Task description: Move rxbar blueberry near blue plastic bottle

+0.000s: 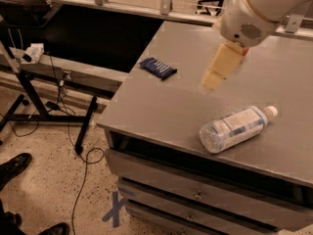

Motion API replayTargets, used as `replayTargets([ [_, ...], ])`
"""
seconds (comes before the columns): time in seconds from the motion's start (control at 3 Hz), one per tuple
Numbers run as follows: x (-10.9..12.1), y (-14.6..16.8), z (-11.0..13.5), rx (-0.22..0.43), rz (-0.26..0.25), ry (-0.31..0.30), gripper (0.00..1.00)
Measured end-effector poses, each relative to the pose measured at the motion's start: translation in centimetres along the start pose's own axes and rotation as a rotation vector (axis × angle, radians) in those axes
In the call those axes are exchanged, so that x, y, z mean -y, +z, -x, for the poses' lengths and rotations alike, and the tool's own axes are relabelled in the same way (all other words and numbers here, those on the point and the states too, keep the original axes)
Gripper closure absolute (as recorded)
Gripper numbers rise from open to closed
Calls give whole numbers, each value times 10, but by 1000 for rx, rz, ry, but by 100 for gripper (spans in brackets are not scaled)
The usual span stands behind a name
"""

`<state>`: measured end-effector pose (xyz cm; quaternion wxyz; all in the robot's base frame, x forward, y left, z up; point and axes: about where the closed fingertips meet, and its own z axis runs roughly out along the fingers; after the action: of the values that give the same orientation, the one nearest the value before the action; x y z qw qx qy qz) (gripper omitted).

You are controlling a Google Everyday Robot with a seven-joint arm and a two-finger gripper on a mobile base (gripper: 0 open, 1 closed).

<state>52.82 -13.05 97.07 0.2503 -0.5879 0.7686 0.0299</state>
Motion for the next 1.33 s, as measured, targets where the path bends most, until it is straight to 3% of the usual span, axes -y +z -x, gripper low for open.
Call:
replayTargets([
  [0.33,16,49,38,61,-2,95,0],
  [0.67,38,99,57,101,-29,204,0],
  [1.33,91,166,64,115,-100,322,0],
])
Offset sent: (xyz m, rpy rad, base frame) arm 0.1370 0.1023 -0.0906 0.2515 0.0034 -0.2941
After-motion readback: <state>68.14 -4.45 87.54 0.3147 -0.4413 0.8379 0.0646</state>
